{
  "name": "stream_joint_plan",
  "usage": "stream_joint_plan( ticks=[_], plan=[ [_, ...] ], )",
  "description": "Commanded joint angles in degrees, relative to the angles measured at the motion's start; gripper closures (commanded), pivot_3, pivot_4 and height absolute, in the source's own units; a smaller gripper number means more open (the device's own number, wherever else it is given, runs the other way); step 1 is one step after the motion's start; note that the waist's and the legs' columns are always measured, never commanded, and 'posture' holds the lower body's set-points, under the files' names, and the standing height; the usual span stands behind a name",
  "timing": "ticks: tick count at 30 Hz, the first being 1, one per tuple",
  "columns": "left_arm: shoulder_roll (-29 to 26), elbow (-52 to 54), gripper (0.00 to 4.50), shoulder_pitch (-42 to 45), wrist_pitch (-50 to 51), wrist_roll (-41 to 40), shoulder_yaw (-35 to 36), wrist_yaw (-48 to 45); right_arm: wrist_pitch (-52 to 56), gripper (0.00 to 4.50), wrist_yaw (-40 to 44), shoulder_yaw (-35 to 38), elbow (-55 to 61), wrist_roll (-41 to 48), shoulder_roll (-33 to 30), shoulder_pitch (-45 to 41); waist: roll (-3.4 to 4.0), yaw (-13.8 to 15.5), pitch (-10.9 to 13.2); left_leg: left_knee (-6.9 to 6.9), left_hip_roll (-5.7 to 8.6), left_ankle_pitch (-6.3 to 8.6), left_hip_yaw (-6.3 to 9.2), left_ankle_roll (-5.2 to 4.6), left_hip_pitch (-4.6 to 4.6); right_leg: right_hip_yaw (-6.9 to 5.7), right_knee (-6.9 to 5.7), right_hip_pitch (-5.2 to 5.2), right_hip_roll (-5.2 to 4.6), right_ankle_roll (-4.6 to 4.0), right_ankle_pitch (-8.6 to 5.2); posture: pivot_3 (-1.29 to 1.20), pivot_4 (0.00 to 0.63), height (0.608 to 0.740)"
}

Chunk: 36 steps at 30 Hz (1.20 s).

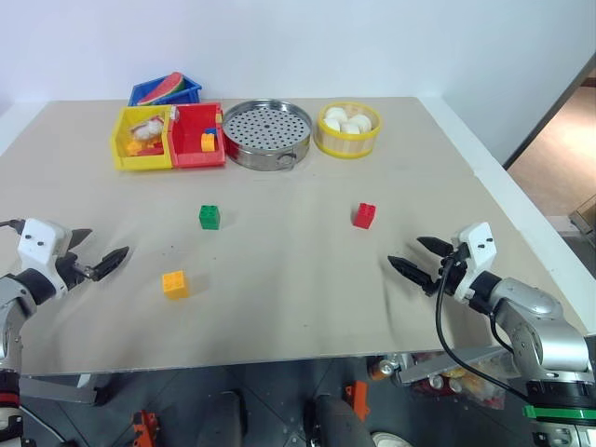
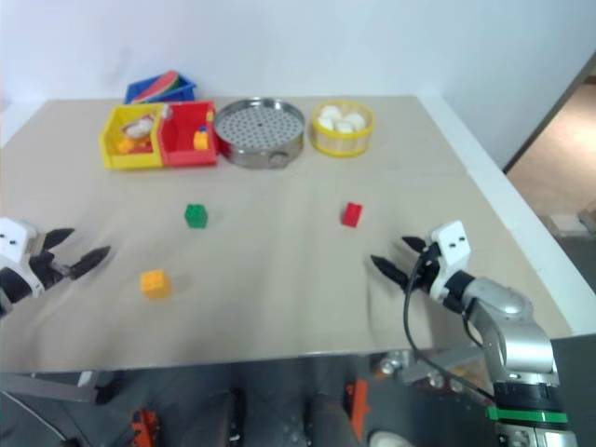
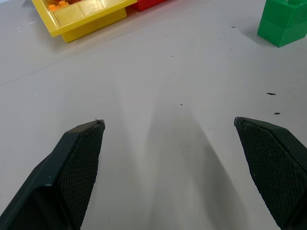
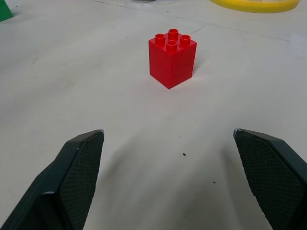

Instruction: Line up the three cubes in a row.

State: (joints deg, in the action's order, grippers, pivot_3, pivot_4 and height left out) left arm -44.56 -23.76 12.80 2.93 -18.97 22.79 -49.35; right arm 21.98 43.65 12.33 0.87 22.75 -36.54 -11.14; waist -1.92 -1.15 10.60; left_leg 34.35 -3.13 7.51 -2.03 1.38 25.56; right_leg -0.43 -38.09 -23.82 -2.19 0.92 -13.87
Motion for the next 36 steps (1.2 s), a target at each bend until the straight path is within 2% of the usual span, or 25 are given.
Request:
stream_joint_plan(
  ticks=[1, 18, 21, 24, 28, 32, 36],
  plan=[
    [-1.6, 1.1, 0.02, 0.1, -0.9, 0.0, 1.5, 0.6, -1.8, 0.00, 0.6, 1.2, 0.2, -0.2, -0.9, -0.6, 0.00, 0.0, 0.0, 0.00, 0.00, 0.00, 0.00, 0.00, 0.00, 0.00, 0.00, 0.00, 0.00, 0.00, 0.00, 0.00, 0.150, 0.740],
    [-0.6, 1.1, 0.02, 0.2, -0.9, 0.2, 0.6, 3.0, -1.9, 0.00, 0.2, -0.1, -1.7, -0.7, -0.5, -2.1, -0.01, 0.0, 0.0, 0.01, 0.00, 0.00, -0.07, 0.00, -0.01, 0.08, 0.00, -0.02, 0.02, 0.03, 0.05, 0.00, 0.150, 0.740],
    [-0.8, 6.2, 0.02, 1.7, 3.7, -4.0, 0.7, 0.9, -5.0, 0.00, 0.2, -0.3, -2.3, -2.0, -0.7, -3.4, -0.01, 0.0, 0.0, 0.03, 0.00, 0.00, -0.07, -0.01, -0.01, 0.08, 0.00, -0.02, 0.04, 0.04, 0.08, 0.00, 0.150, 0.740],
    [-2.0, 16.5, 0.02, 5.3, 8.7, -7.1, -2.7, -2.2, -7.1, 0.00, 1.9, -0.8, -4.9, -2.3, -1.6, -9.3, -0.04, 0.0, 0.0, 0.10, -0.01, -0.01, -0.08, -0.01, 0.02, 0.09, 0.00, -0.02, 0.05, 0.06, 0.14, 0.00, 0.150, 0.740],
    [-2.6, 24.2, 0.02, 9.7, 13.9, -8.8, -8.5, -7.3, -10.3, 0.00, 7.7, -4.2, -13.1, -4.1, -2.3, -19.7, -0.05, 0.0, 0.0, 0.19, -0.01, -0.09, -0.24, -0.10, 0.05, 0.16, 0.01, -0.02, 0.03, 0.08, 0.34, 0.00, 0.150, 0.740],
    [-2.4, 30.3, 0.02, 12.6, 18.1, -10.0, -17.1, -13.8, -17.6, 0.00, 17.2, -12.0, -28.8, -9.6, -1.0, -32.2, -0.04, -0.4, 0.0, 0.13, -0.05, -0.10, -0.41, -0.13, -0.24, 0.40, 0.02, 0.10, 0.13, 0.09, 0.33, 0.00, 0.150, 0.740],
    [-1.4, 35.1, 0.02, 13.6, 22.3, -12.0, -22.6, -17.4, -25.1, 0.00, 22.0, -16.1, -45.3, -14.4, 0.9, -41.8, -0.04, -0.3, 0.0, 0.08, -0.28, -0.09, -0.35, -0.11, -0.04, 0.67, 0.01, -0.10, 0.62, 0.31, 0.43, 0.00, 0.150, 0.740]
  ],
)
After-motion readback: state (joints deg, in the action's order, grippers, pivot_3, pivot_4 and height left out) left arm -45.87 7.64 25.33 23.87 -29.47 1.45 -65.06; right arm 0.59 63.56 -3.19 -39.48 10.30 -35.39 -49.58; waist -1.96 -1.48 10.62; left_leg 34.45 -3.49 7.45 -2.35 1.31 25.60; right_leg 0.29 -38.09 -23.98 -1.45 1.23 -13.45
